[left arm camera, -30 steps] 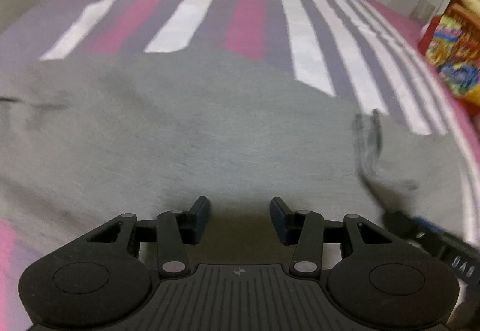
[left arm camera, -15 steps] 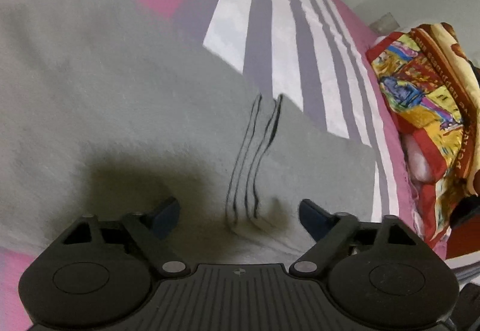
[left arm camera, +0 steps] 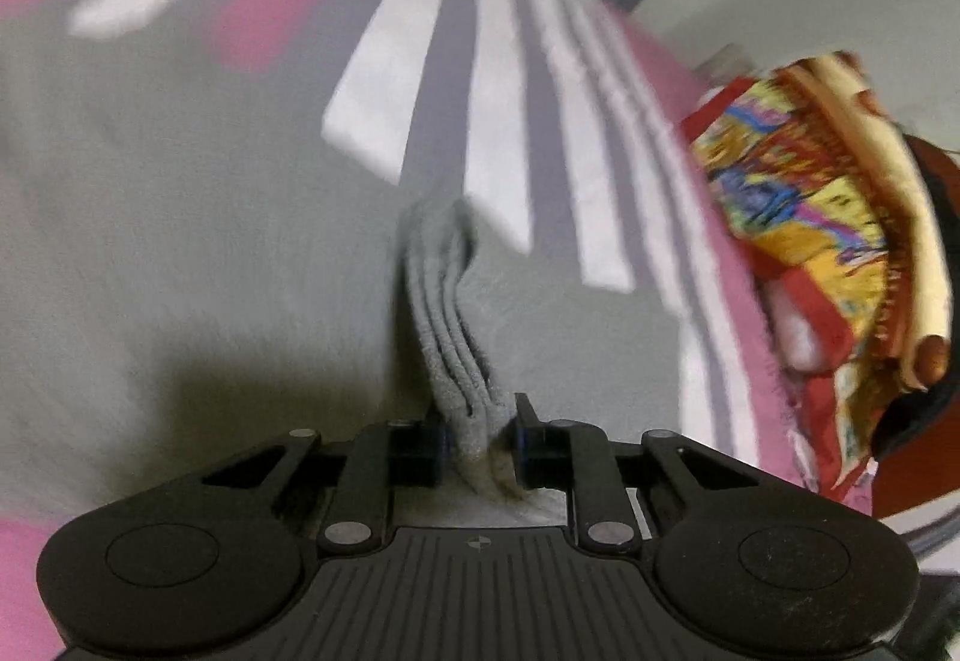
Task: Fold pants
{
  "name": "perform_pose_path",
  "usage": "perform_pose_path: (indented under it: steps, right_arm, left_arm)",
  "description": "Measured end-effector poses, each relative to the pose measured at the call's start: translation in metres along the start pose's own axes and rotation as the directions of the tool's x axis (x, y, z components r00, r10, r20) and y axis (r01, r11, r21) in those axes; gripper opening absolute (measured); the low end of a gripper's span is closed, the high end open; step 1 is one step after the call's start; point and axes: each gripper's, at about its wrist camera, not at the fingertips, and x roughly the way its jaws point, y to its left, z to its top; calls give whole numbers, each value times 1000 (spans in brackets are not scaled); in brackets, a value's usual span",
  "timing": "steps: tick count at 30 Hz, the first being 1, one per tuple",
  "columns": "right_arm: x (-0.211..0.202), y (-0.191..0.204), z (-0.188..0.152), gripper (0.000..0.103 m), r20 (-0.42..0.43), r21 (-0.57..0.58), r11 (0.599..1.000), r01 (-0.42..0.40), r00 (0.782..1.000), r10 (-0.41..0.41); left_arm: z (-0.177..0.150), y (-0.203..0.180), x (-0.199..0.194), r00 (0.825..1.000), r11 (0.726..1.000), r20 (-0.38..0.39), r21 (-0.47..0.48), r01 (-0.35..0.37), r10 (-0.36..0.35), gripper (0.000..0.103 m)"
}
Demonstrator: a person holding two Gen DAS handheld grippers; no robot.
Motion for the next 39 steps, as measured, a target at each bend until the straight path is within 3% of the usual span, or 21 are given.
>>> perform_pose_path:
  steps: [5, 8, 10, 13, 17, 20, 23, 27, 30, 34, 39]
  right_arm:
    - [13, 23, 0, 40, -38, -80, 996, -35, 999, 32]
    - [27, 43, -7, 38, -82, -111, 992, -59, 995, 50]
    - [36, 57, -14, 38, -109, -136, 989, -60, 993, 45]
    - [46, 69, -26, 38, -147, -177, 983, -45, 989, 19]
    - [53, 77, -33, 38, -207, -255, 966, -34, 978, -21]
    - [48, 81, -25, 38, -170, -241, 970, -42, 985, 1]
    - [49, 90, -23, 39, -141, -251, 967, -46, 990, 10]
    - [76, 95, -38, 39, -216, -329, 944, -23, 975, -51]
    - [75, 97, -34, 40, -229, -350, 936, -40, 973, -44]
    - [66, 99, -17, 40, -157, -322, 946, -44, 988, -7]
    - [84, 107, -4, 40, -122, -300, 954, -20, 992, -18]
  left_arm:
    - [15, 27, -52, 995, 995, 76, 68, -74, 69, 20]
    - [11, 48, -50, 986, 982, 64, 99, -162, 157, 20]
    - [5, 66, -39, 983, 979, 12, 90, -182, 182, 20]
    - [-4, 76, -24, 974, 969, 18, 97, -228, 227, 23]
    - [-2, 65, -36, 973, 969, 85, 105, -222, 214, 23]
    - [0, 66, -33, 975, 968, 21, 113, -222, 222, 24]
    - [-5, 68, -40, 975, 972, 45, 85, -219, 216, 26]
    - [-14, 75, -32, 972, 970, 32, 60, -234, 232, 27]
    - [-13, 69, -46, 974, 975, 71, 53, -218, 214, 29]
    - [-2, 61, -65, 965, 972, 145, 62, -229, 218, 29]
    - [21, 54, -56, 968, 975, 147, 63, -213, 202, 29]
